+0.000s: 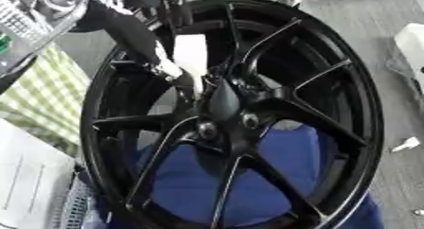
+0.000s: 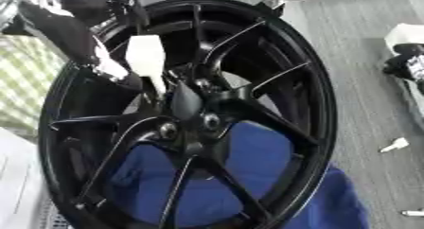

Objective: Pull the pin out of the wheel hub.

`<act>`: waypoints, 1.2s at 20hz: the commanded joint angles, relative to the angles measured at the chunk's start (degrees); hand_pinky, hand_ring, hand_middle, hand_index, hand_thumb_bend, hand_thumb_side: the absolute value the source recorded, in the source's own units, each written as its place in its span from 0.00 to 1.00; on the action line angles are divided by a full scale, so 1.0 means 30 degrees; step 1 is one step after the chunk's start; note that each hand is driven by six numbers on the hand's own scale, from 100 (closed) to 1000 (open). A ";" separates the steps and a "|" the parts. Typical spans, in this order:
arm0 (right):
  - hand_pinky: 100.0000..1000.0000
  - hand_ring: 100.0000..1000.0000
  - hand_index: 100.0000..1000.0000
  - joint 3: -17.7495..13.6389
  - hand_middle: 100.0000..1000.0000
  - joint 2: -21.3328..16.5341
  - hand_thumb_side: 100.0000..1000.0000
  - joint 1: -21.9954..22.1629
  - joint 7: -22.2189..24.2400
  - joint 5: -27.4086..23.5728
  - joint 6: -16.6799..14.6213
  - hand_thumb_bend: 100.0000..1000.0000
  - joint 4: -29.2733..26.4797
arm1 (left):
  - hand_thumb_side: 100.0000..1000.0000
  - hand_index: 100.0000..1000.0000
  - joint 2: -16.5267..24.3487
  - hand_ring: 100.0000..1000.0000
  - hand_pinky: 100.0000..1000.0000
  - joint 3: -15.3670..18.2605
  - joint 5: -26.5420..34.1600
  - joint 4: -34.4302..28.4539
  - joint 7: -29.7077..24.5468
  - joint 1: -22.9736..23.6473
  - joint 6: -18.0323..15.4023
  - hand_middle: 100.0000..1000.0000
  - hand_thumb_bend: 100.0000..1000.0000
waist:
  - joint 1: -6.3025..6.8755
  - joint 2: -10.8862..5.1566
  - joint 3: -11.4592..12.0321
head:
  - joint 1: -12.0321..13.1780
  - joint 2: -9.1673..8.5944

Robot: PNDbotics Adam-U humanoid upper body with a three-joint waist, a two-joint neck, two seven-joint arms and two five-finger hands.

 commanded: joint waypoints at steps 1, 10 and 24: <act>0.81 0.64 0.71 -0.0247 0.56 -0.0196 0.61 -0.0113 -0.0011 0.0090 0.0052 0.00 -0.0292 | 0.36 0.81 0.0098 0.76 0.79 0.0287 -0.0040 0.0339 -0.0673 -0.0265 0.0531 0.70 0.62 | -0.0072 -0.0296 -0.0020 | 0.0123 -0.0232; 0.81 0.64 0.71 -0.0236 0.56 -0.0088 0.62 -0.0215 -0.0116 0.0112 0.0203 0.00 -0.0266 | 0.30 0.82 -0.0232 0.75 0.78 0.0537 0.0832 0.0613 -0.0166 -0.0479 0.0183 0.71 0.58 | -0.0030 -0.0110 -0.0067 | 0.0188 -0.0345; 0.81 0.64 0.71 -0.0199 0.56 -0.0003 0.63 -0.0368 -0.0019 0.0104 0.0271 0.00 -0.0212 | 0.15 0.72 -0.0856 0.68 0.73 0.0759 0.1980 0.1033 0.0810 -0.0830 -0.0157 0.58 0.45 | -0.0055 -0.0018 -0.0119 | 0.0303 -0.0598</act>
